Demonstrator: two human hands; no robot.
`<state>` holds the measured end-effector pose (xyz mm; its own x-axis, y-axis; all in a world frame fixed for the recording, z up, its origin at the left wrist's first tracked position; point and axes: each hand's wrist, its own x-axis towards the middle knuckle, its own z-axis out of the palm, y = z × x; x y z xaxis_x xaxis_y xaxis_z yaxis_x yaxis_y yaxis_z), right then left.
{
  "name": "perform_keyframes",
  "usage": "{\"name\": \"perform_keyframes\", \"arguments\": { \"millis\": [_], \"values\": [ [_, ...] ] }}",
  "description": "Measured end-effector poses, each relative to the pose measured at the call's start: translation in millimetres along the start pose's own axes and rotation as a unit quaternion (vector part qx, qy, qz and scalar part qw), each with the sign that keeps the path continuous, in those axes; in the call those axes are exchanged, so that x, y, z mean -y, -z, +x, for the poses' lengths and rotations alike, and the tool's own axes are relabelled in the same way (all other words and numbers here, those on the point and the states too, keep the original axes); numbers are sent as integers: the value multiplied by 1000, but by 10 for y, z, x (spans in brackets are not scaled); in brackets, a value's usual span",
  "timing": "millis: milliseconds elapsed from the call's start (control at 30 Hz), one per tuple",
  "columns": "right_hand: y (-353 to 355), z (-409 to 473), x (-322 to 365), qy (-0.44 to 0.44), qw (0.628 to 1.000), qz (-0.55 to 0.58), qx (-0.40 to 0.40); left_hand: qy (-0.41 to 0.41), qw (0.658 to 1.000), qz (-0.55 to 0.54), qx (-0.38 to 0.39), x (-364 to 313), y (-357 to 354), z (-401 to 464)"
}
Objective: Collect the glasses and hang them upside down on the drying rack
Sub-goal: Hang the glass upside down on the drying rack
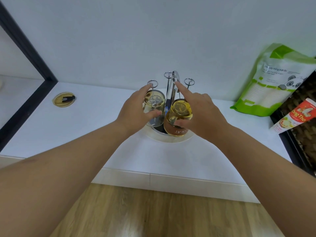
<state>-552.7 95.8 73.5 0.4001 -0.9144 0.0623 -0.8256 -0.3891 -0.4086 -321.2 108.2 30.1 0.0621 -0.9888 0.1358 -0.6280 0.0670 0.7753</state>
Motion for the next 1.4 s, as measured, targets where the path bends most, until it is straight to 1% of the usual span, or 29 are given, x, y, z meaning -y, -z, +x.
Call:
{"name": "perform_keyframes", "arguments": {
  "millis": [133, 233, 333, 433, 500, 600, 700, 867, 1000, 1200, 1400],
  "values": [
    [83, -36, -84, -6, 1000, 31, -3, -5, 1000, 18, -17, -39, 26, -39],
    [167, -49, -233, -33, 997, 72, -7, -20, 998, 19, -65, -93, 16, -159],
    [225, -53, -317, -67, 991, 119, 17, -81, 990, 36, -111, -223, -70, -362],
    [255, -37, -339, -71, 989, 122, 35, -174, 976, 100, -86, -338, -253, -524],
    [268, -28, -341, -67, 990, 114, 44, -195, 970, 125, -70, -379, -362, -559],
    [267, -62, -327, -64, 992, 101, 46, -174, 972, 142, -65, -413, -416, -528],
    [259, -121, -275, -55, 993, 90, 43, -152, 975, 158, -43, -358, -354, -476],
    [190, -236, -125, -38, 997, 68, 14, -163, 969, 183, 2, -130, -111, -378],
    [80, -308, -9, -21, 998, 60, -12, -168, 969, 180, 30, -36, 41, -288],
    [-40, -325, 74, -8, 999, 38, -28, -141, 979, 149, 18, -3, 133, -184],
    [-77, -309, 134, -1, 999, 45, -13, -87, 990, 109, 24, -22, 125, -53]
  ]
}}
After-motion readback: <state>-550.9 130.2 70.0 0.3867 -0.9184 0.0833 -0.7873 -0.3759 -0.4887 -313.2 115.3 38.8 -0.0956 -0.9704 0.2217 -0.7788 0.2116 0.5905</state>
